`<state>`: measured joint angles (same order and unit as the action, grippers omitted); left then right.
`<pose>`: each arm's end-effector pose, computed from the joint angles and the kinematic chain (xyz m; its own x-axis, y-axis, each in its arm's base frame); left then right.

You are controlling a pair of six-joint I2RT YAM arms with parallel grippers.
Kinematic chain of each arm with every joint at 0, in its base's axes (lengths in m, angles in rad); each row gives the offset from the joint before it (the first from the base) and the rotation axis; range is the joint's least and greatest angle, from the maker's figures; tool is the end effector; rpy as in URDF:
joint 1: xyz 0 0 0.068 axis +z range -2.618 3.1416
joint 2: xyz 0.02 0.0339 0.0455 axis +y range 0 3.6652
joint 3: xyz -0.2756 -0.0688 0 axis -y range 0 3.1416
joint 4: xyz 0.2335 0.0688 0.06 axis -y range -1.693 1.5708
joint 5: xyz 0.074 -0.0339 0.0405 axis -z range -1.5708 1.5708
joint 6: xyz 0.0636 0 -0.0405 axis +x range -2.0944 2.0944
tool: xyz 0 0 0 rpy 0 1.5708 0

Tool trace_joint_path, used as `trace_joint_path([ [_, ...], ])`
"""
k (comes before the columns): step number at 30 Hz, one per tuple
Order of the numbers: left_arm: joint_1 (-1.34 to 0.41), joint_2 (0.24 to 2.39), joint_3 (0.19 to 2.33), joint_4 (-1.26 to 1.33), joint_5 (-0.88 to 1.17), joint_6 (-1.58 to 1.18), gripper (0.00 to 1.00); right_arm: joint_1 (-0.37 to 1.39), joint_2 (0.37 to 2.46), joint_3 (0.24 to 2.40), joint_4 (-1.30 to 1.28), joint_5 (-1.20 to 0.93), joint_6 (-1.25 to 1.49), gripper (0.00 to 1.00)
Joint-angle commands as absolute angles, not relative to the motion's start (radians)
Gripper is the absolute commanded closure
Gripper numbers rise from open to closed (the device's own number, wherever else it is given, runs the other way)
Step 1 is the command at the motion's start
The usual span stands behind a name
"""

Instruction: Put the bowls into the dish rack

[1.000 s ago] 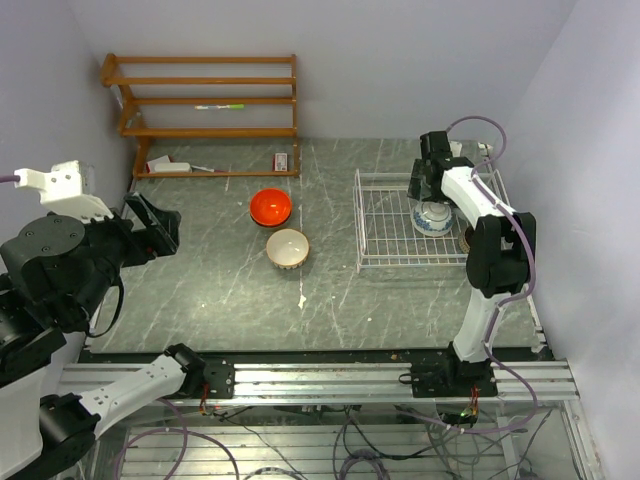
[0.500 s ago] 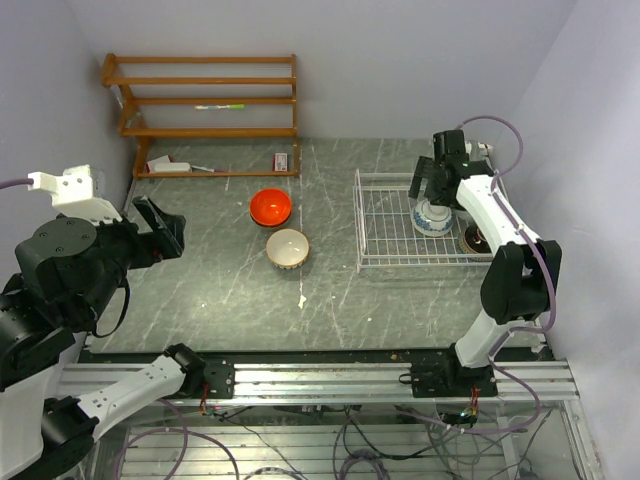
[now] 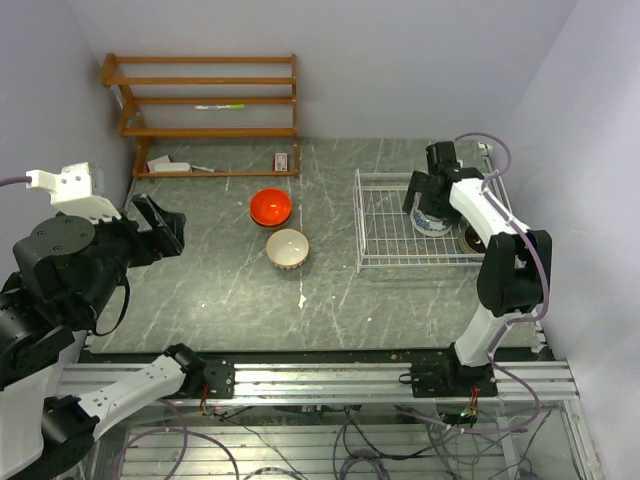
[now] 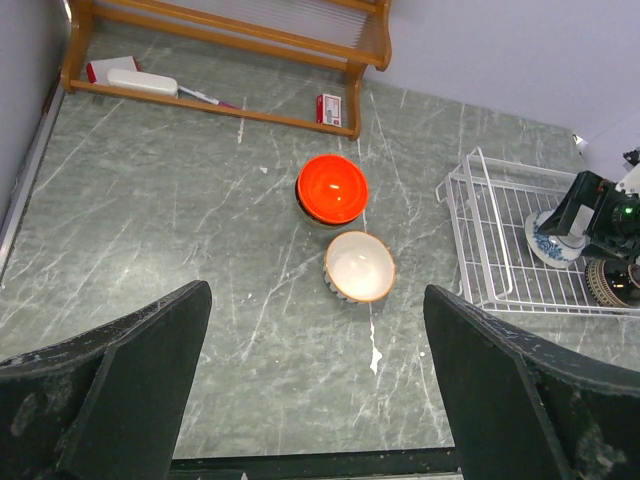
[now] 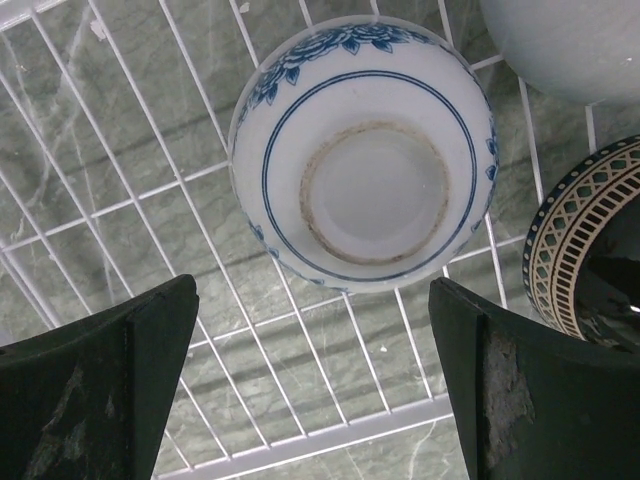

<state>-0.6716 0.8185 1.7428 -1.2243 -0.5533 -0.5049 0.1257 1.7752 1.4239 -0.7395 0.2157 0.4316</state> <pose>0.0575 -0.0030 0.4994 -0.2685 -0.3123 -0.9113 0.0075 0.9453 -0.3262 0.3774 0.0340 0.2386 -0.8095 0.3096 -0.4988 0.3460 0.9380 0.0207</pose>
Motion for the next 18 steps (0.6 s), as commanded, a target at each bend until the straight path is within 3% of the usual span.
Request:
trace_joint_path([
  [1,-0.68,0.824,1.761,-1.217,-0.555,-0.513,0.01,0.127,1.806,1.394,-0.664,0.229,0.455,0.0],
  [18,-0.679,0.828,1.773,-1.241,-0.579,-0.506,0.01,0.117,1.868,1.433,-0.487,0.397,0.485,0.0],
])
